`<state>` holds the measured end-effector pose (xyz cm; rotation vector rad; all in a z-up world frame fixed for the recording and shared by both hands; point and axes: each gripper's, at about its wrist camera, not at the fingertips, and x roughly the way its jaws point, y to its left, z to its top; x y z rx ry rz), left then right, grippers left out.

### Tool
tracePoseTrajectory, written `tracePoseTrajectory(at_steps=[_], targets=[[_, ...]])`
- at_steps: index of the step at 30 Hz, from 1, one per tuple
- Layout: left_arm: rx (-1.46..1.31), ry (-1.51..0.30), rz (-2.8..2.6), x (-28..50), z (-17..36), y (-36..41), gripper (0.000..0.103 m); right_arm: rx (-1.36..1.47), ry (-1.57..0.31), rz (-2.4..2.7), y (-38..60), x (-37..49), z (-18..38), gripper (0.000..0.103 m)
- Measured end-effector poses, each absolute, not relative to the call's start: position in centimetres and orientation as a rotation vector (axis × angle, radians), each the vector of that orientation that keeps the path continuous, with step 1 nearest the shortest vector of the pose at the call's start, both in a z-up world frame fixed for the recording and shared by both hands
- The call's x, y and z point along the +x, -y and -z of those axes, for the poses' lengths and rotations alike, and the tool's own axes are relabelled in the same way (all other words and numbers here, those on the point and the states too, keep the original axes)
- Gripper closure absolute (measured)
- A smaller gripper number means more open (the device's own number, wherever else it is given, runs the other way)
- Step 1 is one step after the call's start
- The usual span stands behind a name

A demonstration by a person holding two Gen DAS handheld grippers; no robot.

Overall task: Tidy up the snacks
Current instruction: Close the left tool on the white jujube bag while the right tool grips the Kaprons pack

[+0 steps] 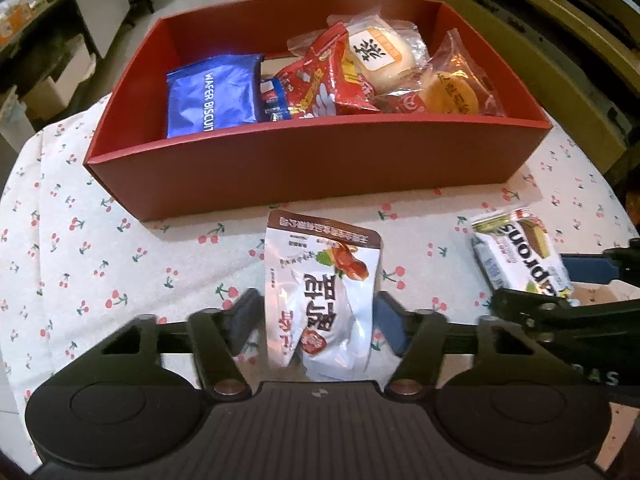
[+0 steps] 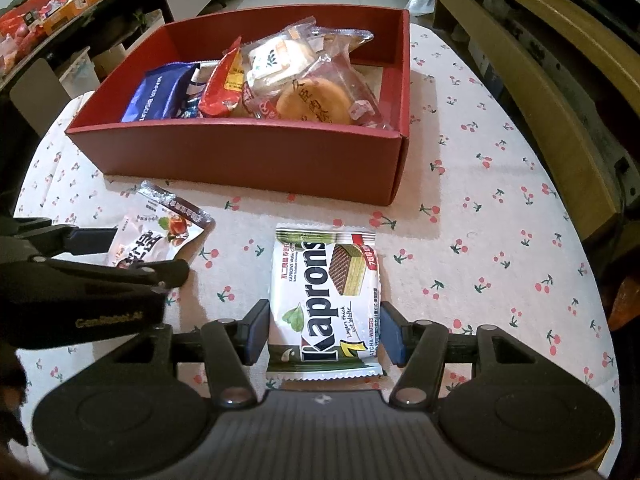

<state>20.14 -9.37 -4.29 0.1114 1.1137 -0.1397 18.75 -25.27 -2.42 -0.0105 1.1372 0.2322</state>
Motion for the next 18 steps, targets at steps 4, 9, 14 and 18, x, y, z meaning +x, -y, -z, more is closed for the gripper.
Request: tracePoseTrajectory(at_steps=[4,9,14,18], targets=[[0.108,-1.121,0.15,19.4,4.0,9.2,0.042,-0.022,-1.14,-0.241,24.9,18.7,2.6,0.04],[0.091,-1.121,0.162,18.9,3.6,9.0,0.042,-0.02,-1.128,-0.245,24.8,18.5,2.3,0.04],[0.077,-1.106,0.173,18.5,2.8,8.9,0.042,-0.015,-1.114,-0.249,24.8,18.4,1.9,0.04],[0.069,-1.093,0.178,18.3,2.0,8.9,0.042,-0.012,-1.104,-0.253,24.6,18.4,1.6,0.04]])
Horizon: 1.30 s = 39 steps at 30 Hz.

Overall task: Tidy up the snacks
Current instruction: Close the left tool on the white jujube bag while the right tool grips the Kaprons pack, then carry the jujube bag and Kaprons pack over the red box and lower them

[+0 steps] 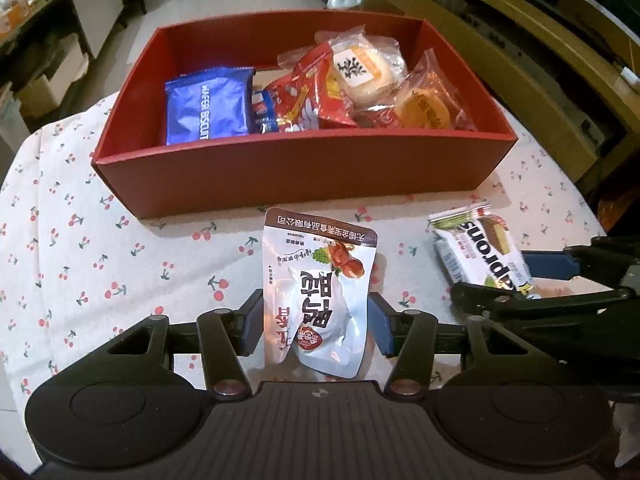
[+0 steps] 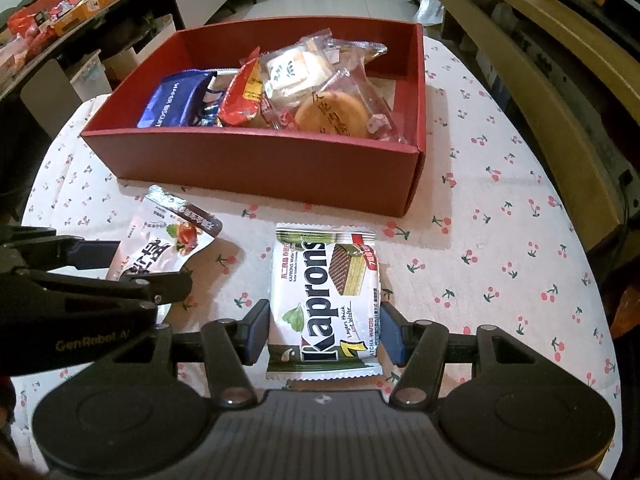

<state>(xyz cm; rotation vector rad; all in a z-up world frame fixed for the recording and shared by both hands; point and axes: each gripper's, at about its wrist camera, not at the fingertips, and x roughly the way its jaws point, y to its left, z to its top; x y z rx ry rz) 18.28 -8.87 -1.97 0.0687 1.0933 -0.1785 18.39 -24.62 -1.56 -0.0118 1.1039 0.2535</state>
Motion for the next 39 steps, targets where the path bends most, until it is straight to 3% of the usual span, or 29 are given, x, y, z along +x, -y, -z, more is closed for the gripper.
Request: tracePoseTrajectory(at_steps=[39], targets=[[-0.044,-0.904,0.189,19.1,-4.2,8.0,0.043,0.109,-0.909,-0.222,25.0,19.1,-4.2,0.04]])
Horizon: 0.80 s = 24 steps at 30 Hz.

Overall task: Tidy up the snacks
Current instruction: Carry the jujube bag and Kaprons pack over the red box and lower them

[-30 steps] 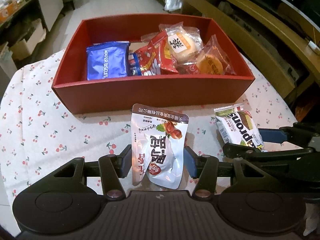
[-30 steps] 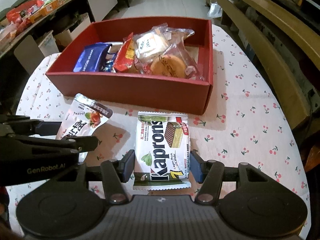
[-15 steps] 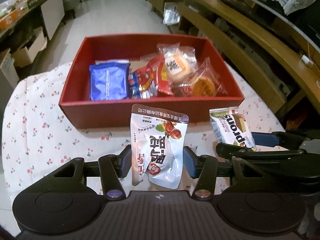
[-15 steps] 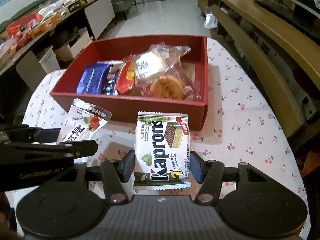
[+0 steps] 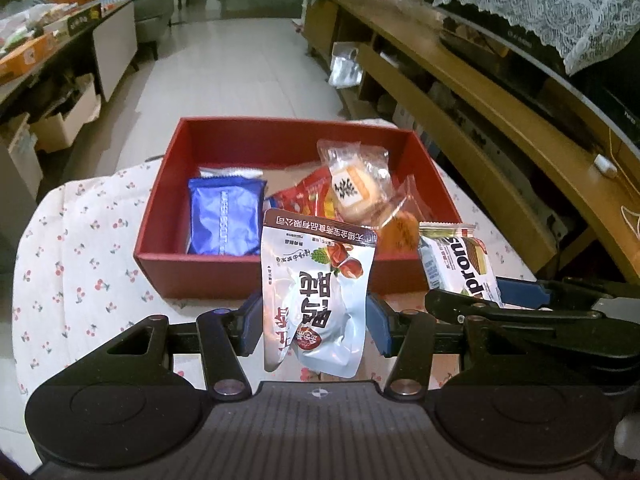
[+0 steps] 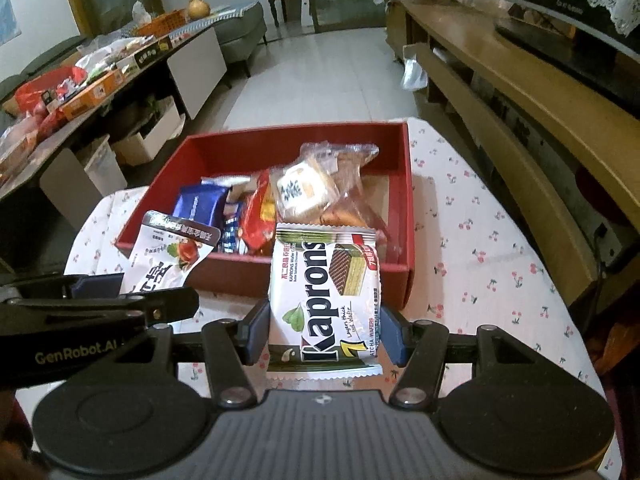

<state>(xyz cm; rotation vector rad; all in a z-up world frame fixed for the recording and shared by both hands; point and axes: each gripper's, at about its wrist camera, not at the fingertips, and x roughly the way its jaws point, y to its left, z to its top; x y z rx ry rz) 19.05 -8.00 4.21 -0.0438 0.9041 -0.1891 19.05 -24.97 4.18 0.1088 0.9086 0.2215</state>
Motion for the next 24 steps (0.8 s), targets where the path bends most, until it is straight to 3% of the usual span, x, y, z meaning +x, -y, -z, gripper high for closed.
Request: tracePoseTrajectory(at_steps=[24], targets=[[-0.052,-0.81,0.153,21.8,-6.7,7.4,0.043,0.156,-0.831,-0.186,24.4,22.1,-6.5,0.04]])
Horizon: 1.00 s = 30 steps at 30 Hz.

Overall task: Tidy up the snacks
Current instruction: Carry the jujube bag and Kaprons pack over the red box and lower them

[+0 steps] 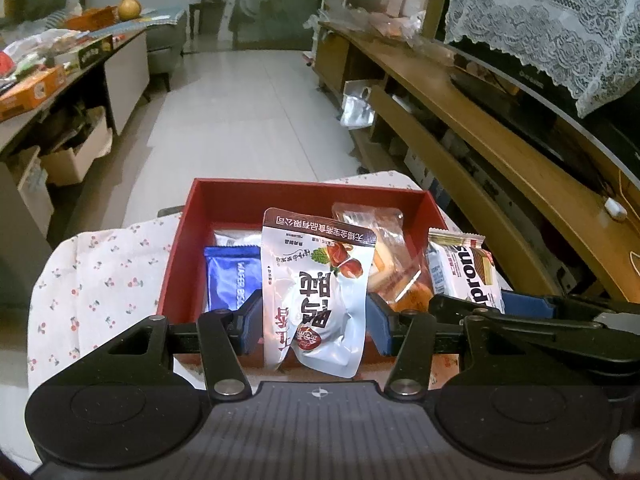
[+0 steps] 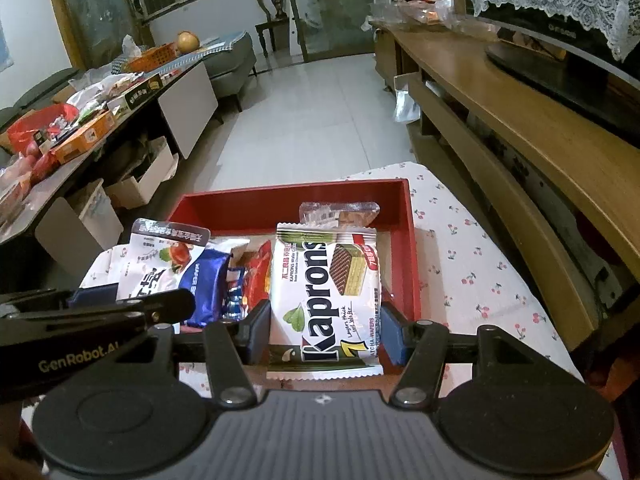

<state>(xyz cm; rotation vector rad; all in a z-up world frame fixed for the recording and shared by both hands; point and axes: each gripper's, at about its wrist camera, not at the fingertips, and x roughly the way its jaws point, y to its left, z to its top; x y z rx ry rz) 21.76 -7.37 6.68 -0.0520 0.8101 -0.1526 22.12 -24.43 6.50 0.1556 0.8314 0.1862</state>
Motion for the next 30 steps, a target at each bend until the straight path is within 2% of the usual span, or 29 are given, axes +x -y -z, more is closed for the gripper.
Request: tracePoseTrajectory(at_steps=[30], targets=[[-0.051,-0.844,0.076,27.3,-4.6,6.1,0.044,0.165,-0.883,-0.176,22.8,28.9,-3.9,0.04]])
